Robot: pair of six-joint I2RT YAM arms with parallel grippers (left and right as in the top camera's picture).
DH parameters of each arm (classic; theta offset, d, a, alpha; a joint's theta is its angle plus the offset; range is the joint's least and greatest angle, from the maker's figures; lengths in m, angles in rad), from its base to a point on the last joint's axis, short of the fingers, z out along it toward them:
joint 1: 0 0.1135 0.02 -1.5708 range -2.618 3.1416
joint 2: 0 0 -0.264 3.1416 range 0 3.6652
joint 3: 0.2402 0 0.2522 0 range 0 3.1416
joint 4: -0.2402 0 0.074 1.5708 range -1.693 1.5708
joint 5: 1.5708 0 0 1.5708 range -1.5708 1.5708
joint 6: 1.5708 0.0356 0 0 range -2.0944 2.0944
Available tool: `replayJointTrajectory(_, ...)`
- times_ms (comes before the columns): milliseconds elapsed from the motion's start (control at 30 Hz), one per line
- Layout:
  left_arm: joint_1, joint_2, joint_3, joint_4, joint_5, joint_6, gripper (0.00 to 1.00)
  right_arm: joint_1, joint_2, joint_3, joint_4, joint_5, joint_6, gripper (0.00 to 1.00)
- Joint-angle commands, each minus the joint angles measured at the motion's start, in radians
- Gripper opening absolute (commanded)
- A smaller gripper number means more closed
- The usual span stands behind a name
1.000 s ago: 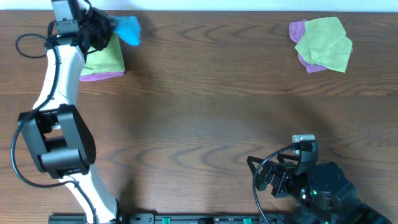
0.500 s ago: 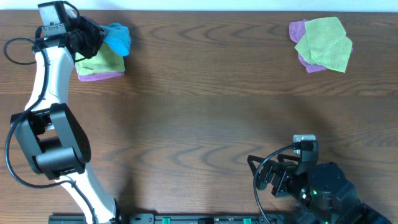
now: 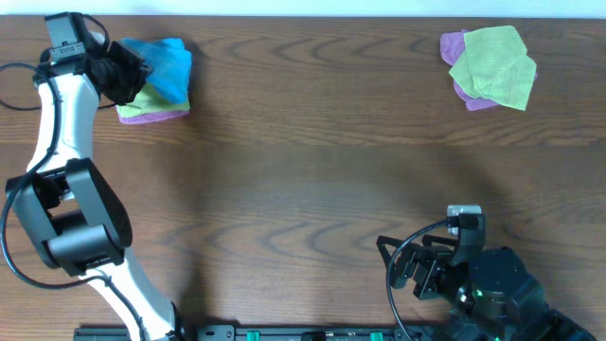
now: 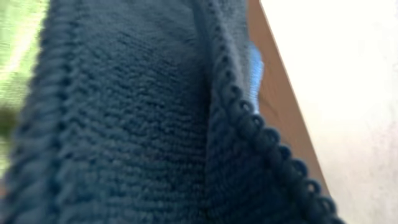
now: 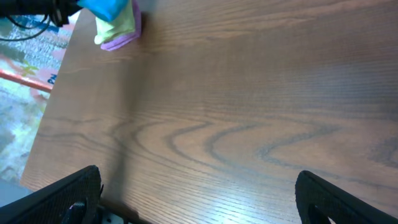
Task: Fold the cloth
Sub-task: 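Carry the blue cloth with the left gripper onto the upper-left green stack, then lower the blue cloth onto the stack and open the left gripper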
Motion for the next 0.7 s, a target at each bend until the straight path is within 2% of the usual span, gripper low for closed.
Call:
replayJointTrajectory(0,0.004,-0.007,0.022,-0.020,-0.050,0.044,0.06,-0.005,0.001,-0.004,0.010,0.011,0.018,0.99)
replayJointTrajectory(267,0.003,-0.007,0.005,-0.061,-0.146,0.043,0.06,-0.005,0.001,-0.004,0.013,0.011,0.018,0.99)
replayJointTrajectory(667,0.002,-0.006,-0.146,0.093,-0.164,0.043,0.06,-0.005,0.001,-0.004,0.012,0.011,0.018,0.99)
